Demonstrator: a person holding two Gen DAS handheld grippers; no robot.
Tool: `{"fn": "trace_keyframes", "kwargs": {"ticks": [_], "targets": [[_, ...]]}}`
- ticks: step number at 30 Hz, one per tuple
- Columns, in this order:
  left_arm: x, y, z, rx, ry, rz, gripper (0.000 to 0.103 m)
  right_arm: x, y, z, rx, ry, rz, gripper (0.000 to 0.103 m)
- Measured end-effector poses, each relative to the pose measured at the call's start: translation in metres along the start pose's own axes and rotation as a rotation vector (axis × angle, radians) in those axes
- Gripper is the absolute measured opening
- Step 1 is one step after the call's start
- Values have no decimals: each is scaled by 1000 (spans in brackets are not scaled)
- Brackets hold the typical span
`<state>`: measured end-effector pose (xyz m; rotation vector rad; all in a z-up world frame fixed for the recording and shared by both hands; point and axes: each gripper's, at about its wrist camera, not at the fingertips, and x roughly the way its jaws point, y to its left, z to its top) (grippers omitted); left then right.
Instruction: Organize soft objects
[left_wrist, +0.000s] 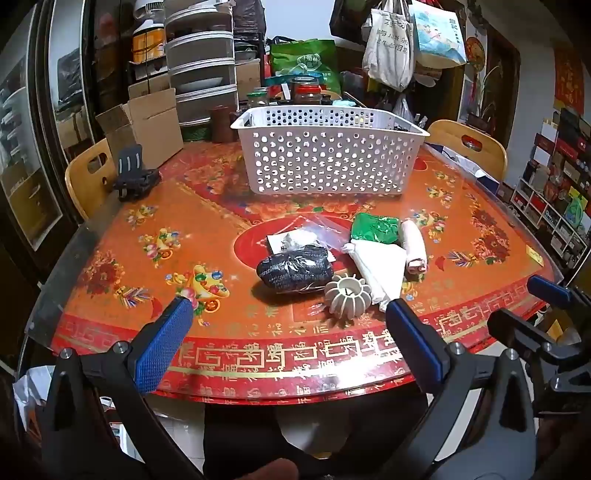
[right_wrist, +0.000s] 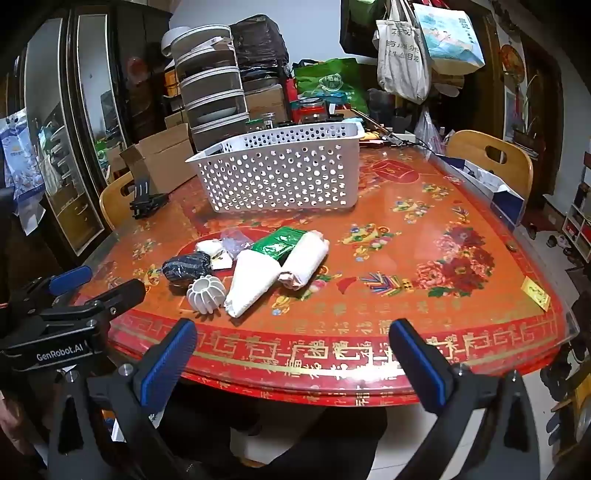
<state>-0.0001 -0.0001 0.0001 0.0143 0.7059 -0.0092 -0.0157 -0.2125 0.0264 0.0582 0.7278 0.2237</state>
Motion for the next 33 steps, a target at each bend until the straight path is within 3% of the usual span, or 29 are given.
{"fn": "trace_keyframes", "kwargs": {"ticks": [33], "targets": [[-4, 2, 3, -11, -5, -13, 103, 0, 3, -1, 4, -3, 10, 103]]}}
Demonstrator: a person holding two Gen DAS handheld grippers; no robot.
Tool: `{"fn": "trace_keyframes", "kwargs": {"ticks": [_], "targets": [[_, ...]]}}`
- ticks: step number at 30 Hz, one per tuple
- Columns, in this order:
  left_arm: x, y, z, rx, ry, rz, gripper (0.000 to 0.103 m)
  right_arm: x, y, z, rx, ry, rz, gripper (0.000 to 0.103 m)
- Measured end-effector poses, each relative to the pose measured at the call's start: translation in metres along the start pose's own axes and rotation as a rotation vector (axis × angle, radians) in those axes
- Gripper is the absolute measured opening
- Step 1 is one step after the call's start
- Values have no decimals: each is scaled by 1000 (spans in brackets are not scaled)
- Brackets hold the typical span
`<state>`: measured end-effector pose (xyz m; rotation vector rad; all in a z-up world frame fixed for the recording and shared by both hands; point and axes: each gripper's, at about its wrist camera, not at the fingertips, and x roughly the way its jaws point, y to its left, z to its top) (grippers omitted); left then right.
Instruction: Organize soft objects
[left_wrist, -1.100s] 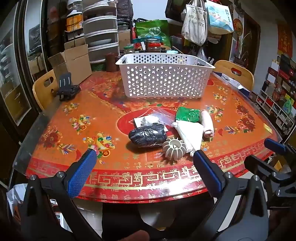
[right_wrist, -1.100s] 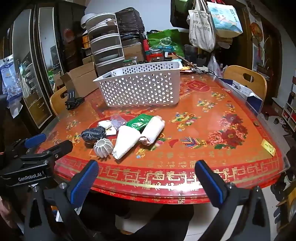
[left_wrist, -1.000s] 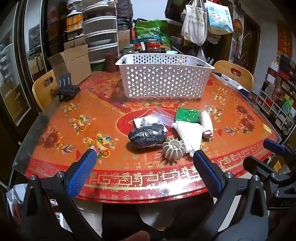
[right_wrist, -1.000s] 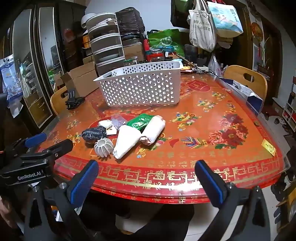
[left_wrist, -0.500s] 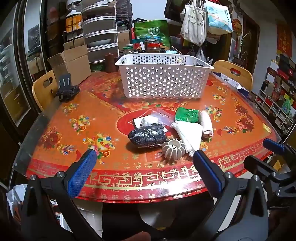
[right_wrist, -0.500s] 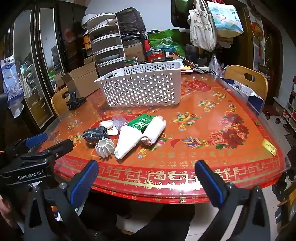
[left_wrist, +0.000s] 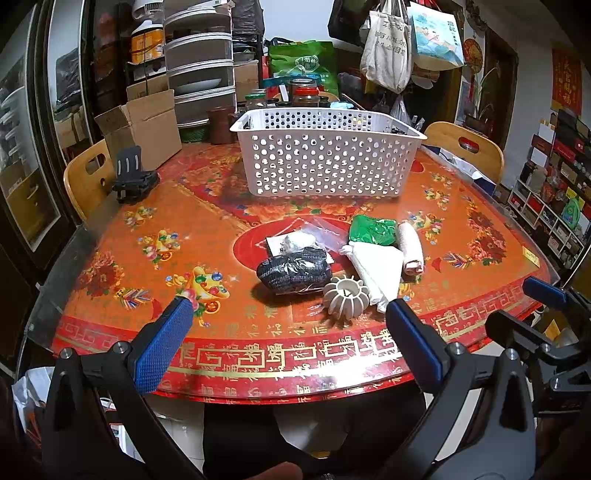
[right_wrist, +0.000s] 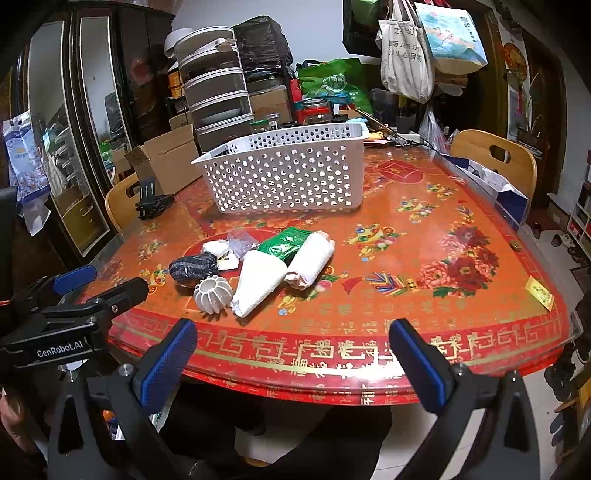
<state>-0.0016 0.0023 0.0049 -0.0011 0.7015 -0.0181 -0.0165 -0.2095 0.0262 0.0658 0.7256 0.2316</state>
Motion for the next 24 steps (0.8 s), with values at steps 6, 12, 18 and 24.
{"fn": "trace_keyframes", "kwargs": {"ticks": [6, 12, 18, 24], "targets": [[0, 1, 0, 2, 0, -2, 103, -2, -1, 0, 1, -1, 9, 103], [0, 0, 0, 2, -1, -1, 103, -2, -1, 0, 0, 0, 10, 103], [0, 0, 0, 2, -1, -2, 103, -1, -2, -1, -1, 3, 15, 103], [-1, 0, 0, 1, -2, -2, 103, -1, -3, -2, 3, 4, 15, 103]]}}
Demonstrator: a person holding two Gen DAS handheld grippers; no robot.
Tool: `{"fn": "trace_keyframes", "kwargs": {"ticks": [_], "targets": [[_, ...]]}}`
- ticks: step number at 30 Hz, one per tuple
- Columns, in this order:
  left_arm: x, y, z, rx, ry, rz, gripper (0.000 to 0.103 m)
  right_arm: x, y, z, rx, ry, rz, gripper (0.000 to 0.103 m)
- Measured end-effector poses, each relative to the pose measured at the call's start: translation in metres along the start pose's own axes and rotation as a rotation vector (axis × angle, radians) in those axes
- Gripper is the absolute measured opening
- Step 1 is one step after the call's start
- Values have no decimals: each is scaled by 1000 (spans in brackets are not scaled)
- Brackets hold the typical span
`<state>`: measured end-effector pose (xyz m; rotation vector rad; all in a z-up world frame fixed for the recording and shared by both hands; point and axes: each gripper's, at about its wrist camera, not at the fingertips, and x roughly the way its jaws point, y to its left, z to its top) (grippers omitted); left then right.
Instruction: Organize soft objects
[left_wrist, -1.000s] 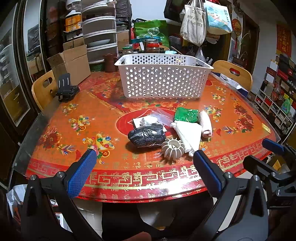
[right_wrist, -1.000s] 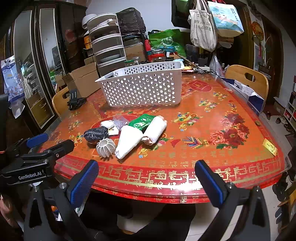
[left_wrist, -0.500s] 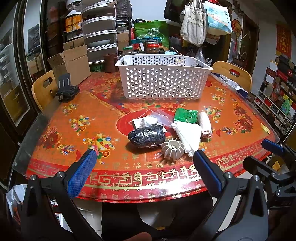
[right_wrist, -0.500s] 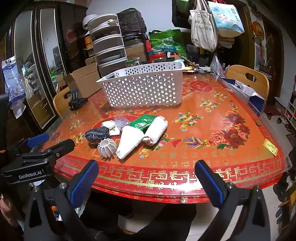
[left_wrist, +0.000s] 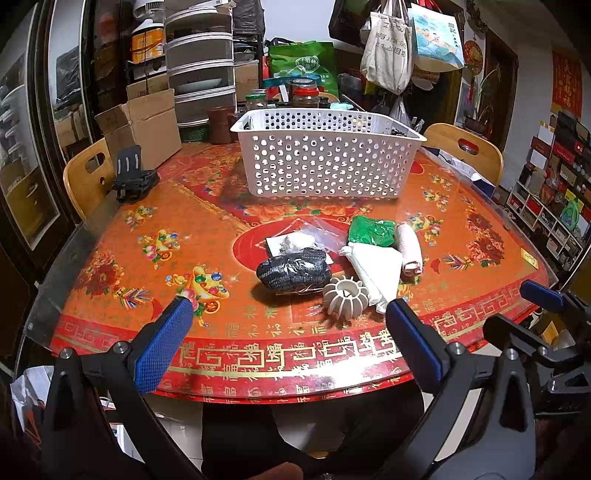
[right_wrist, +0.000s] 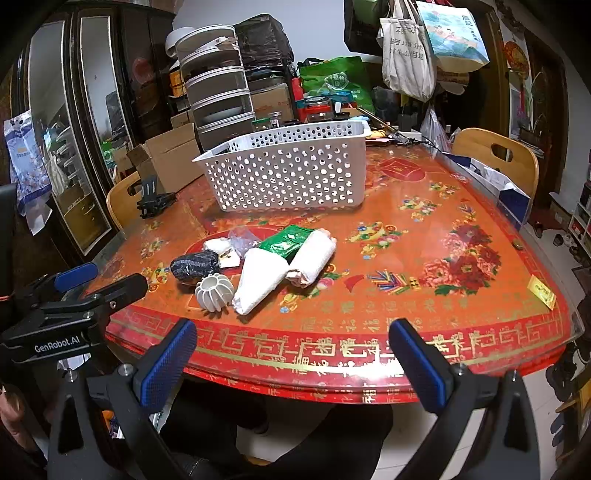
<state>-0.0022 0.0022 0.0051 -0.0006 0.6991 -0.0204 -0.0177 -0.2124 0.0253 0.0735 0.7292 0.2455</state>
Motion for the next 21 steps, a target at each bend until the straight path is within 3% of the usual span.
{"fn": "trace_keyframes", "kwargs": {"ticks": [21], "targets": [[0, 0, -1, -2, 2, -3, 103, 2, -1, -1, 3, 9, 3, 103]]}}
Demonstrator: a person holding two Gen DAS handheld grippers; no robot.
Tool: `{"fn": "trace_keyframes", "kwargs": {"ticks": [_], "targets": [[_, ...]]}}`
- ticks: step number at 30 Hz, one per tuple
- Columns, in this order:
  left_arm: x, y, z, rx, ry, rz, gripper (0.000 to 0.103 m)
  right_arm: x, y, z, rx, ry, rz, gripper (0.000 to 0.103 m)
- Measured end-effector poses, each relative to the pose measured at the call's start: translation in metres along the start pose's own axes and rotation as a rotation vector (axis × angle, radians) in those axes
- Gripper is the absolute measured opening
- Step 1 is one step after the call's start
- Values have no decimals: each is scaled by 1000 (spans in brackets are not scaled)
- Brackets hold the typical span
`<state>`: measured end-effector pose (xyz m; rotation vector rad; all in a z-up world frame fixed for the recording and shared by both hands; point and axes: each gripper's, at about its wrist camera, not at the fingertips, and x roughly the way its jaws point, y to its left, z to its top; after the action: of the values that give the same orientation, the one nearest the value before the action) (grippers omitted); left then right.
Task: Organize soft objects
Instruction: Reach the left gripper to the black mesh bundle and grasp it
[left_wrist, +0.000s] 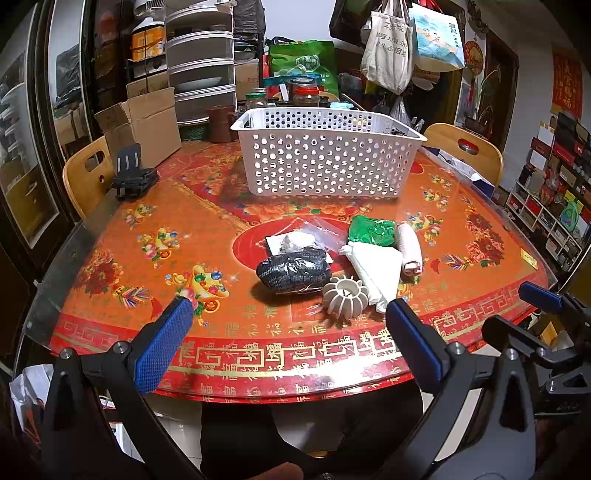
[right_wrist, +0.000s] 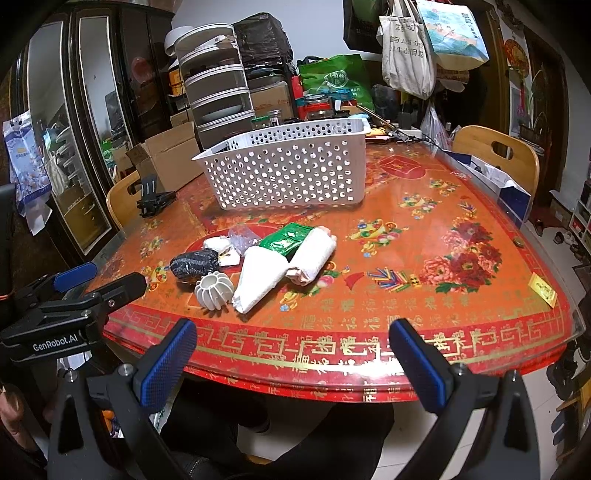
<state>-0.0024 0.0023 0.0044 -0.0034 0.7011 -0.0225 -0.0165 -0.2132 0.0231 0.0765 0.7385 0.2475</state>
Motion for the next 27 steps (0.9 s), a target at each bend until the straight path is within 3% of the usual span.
{"fn": "trace_keyframes", "kwargs": {"ticks": [16, 19, 22, 24, 27], "targets": [[0, 4, 0, -16, -23, 25, 103, 2, -1, -1, 9, 5, 4, 103], [4, 11, 3, -17, -39, 61, 103, -1, -5, -2, 22, -44, 19, 103], [18, 17, 6, 10, -48, 99, 103, -5, -10, -4, 22, -166, -15, 103], [35, 24, 6, 15, -13, 80, 103, -2, -14, -6, 22, -197, -16, 103], [60, 34, 2, 9, 63, 55, 103, 13, -25, -3, 69, -149, -19, 103]]}}
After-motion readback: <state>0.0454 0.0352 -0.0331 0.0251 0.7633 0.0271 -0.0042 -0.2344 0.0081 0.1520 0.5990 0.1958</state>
